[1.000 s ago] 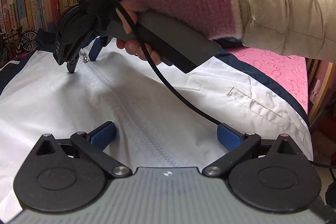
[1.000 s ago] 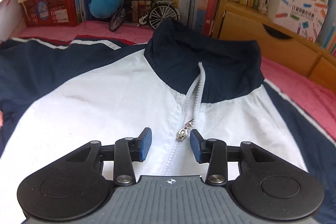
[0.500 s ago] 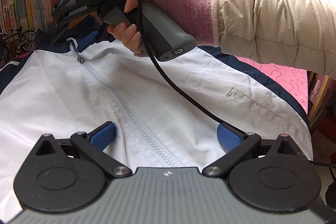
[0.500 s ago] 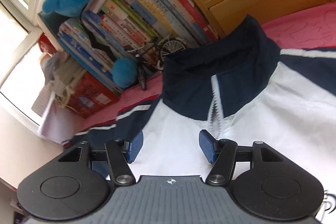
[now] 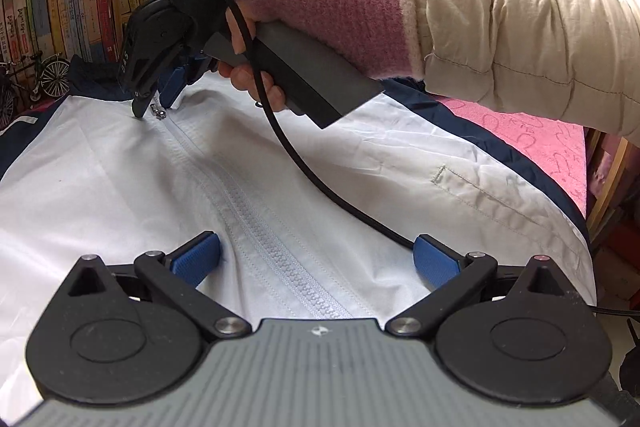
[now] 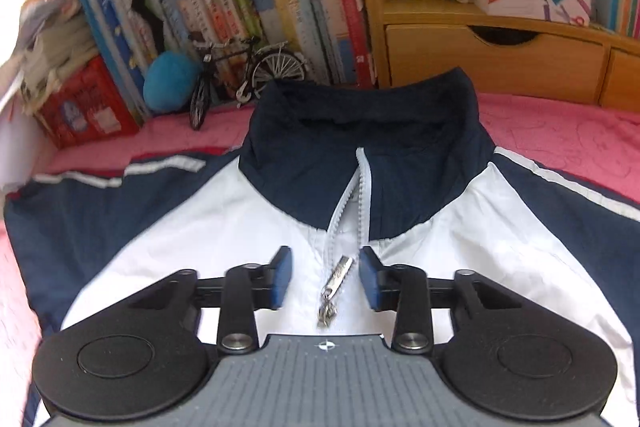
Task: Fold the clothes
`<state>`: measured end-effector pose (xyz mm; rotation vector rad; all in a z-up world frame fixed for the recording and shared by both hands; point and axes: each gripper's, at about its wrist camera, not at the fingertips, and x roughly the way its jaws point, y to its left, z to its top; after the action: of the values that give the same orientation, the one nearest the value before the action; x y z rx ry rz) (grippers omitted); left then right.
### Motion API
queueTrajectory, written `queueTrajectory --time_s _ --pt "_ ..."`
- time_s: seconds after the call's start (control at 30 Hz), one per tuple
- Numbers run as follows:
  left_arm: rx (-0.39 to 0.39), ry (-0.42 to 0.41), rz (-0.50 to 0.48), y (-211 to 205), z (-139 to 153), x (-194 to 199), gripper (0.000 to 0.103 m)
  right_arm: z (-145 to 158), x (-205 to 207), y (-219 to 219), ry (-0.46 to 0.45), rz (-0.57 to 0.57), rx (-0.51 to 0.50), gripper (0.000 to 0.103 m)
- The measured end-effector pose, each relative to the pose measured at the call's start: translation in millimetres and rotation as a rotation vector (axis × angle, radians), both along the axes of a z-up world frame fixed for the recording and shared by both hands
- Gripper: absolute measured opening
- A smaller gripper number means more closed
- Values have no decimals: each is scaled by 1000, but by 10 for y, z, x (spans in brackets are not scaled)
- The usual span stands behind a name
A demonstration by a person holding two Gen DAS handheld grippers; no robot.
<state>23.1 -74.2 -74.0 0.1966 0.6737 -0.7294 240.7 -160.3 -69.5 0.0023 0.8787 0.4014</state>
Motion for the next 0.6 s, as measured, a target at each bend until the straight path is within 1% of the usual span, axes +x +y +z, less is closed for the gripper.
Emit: queueTrajectory --time_s 0.07,0.13,0.17,0.27,0.33,0.4,0.47,0.57,0.6 --pt "0 0 0 3 1 1 103 -10 -76 39 -32 56 -33 30" --pt "-1 0 0 7 2 1 103 0 -82 21 -29 71 3 30" --pt "0 0 0 8 2 2 103 15 -89 11 -32 83 30 28" --pt "2 -1 0 8 2 2 103 39 -146 110 -58 139 -27 25" --pt "1 0 0 10 4 2 103 60 -218 206 -102 178 -144 23" --pt "2 -1 0 16 6 -3 103 93 -332 312 -184 235 -315 23" --pt "3 -2 0 15 6 -6 103 78 -494 433 -300 333 -544 23" --pt "9 -4 0 5 5 -7 103 -39 -675 544 -366 492 -767 23" --pt "11 -6 0 2 5 -8 103 -87 -734 582 -382 546 -816 23"
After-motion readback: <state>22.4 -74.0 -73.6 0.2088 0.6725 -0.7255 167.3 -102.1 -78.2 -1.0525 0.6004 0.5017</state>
